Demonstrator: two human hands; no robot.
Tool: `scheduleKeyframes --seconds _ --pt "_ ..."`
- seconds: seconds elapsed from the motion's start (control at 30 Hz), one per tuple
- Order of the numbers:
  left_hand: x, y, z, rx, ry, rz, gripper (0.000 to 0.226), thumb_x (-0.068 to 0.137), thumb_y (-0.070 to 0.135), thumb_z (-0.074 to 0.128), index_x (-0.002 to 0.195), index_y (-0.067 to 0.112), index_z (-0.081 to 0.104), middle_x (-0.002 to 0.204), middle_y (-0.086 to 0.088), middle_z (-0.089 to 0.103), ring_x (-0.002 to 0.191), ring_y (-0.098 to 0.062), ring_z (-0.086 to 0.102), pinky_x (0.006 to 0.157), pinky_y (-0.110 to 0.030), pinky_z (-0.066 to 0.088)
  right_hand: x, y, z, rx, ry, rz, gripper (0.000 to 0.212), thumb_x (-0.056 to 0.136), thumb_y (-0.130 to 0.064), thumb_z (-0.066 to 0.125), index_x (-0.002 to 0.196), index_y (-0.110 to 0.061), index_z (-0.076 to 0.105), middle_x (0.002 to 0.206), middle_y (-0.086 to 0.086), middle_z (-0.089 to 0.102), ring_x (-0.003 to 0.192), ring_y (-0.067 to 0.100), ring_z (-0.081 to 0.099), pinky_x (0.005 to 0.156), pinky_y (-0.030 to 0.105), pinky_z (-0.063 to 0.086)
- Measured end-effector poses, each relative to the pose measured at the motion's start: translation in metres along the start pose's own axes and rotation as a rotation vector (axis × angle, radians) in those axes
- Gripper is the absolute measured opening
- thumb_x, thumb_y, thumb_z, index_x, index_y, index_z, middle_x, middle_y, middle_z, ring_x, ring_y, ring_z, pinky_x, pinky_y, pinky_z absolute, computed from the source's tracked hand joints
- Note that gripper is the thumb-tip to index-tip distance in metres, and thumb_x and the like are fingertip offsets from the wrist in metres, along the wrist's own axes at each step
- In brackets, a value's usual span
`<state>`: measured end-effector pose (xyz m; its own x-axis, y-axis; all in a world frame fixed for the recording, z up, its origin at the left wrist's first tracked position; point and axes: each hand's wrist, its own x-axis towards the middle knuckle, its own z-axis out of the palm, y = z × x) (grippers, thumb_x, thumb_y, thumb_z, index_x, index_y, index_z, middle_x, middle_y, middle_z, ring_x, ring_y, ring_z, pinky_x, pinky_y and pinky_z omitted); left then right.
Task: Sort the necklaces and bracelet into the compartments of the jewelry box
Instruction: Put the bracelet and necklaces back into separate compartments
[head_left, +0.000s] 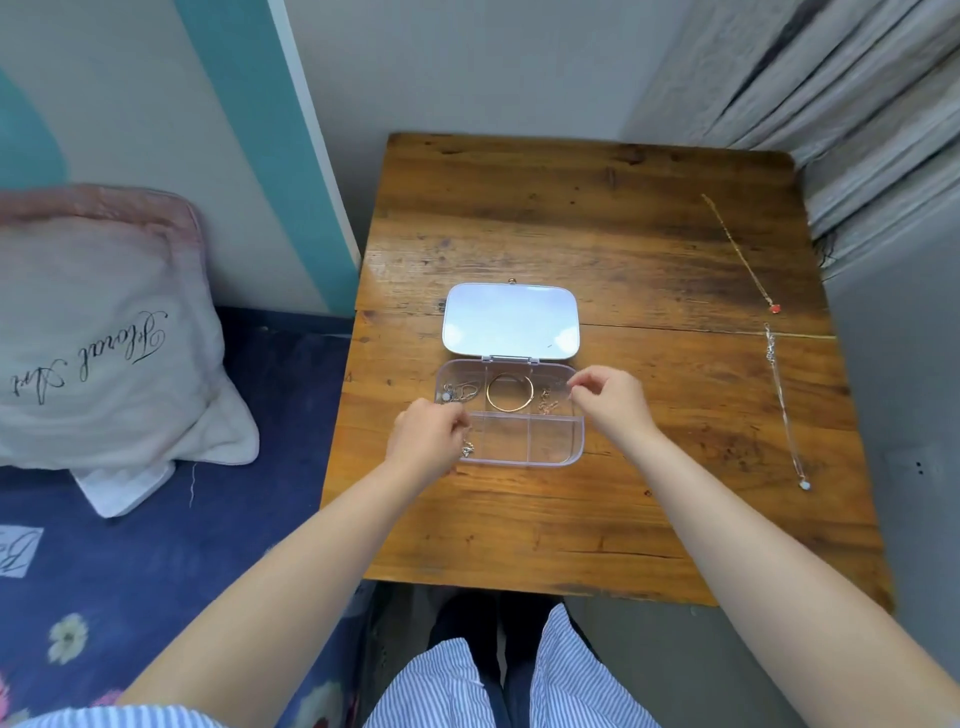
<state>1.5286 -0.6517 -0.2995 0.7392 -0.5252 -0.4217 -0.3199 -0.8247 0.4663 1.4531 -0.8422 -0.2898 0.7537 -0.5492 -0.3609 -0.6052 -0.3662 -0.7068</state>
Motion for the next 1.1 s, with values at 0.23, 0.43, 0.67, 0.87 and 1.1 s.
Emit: scheduleKeyframes --seconds 0.23,0.43,0.67,0.87,1.1 --pt "0.010 -0.014 0.016 0.386 0.063 0.067 0.027 0.086 0.002 0.048 0.105 0.014 0.062 0.112 -0.003 0.065 0.105 -0.027 0.046 0.081 -0.034 0.039 0.020 0.015 0.031 -0.598 -0.029 -0.174 0.029 0.084 -0.002 0.045 0.102 -0.009 0.067 0.101 0.015 0.069 0.102 0.034 0.049 0.080 0.037 0.045" --pt "0.009 -0.020 0.019 0.446 0.045 0.094 0.023 0.090 0.009 0.045 0.106 0.011 0.061 0.115 -0.004 0.061 0.106 -0.026 0.047 0.083 -0.034 0.040 0.014 0.023 0.024 -0.531 -0.030 -0.298 0.023 0.083 0.001 0.049 0.098 0.001 0.067 0.106 0.017 0.068 0.105 0.033 0.049 0.087 0.038 0.042" --pt "0.016 0.018 0.011 0.509 0.037 0.155 0.021 0.090 0.015 0.046 0.103 0.010 0.061 0.112 -0.007 0.060 0.110 -0.028 0.045 0.083 -0.036 0.041 -0.008 0.045 -0.044 -0.403 0.075 -0.238 0.017 0.080 0.005 0.055 0.091 0.007 0.067 0.101 0.021 0.069 0.104 0.035 0.055 0.094 0.035 0.039" --pt "0.041 0.111 0.029 0.444 0.078 0.328 0.022 0.087 0.013 0.045 0.101 0.004 0.060 0.109 -0.014 0.061 0.109 -0.031 0.047 0.080 -0.038 0.041 0.004 0.086 -0.140 -0.349 0.220 0.000 0.022 0.088 -0.004 0.049 0.102 0.001 0.065 0.115 0.019 0.065 0.114 0.033 0.051 0.098 0.039 0.040" --pt "0.086 0.217 0.106 0.311 0.083 0.189 0.030 0.089 0.018 0.046 0.116 0.005 0.052 0.125 -0.013 0.053 0.118 -0.029 0.042 0.093 -0.039 0.042 0.081 0.150 -0.222 -0.363 0.216 0.110 0.026 0.087 -0.013 0.053 0.109 -0.001 0.061 0.121 0.021 0.059 0.108 0.036 0.055 0.090 0.038 0.046"
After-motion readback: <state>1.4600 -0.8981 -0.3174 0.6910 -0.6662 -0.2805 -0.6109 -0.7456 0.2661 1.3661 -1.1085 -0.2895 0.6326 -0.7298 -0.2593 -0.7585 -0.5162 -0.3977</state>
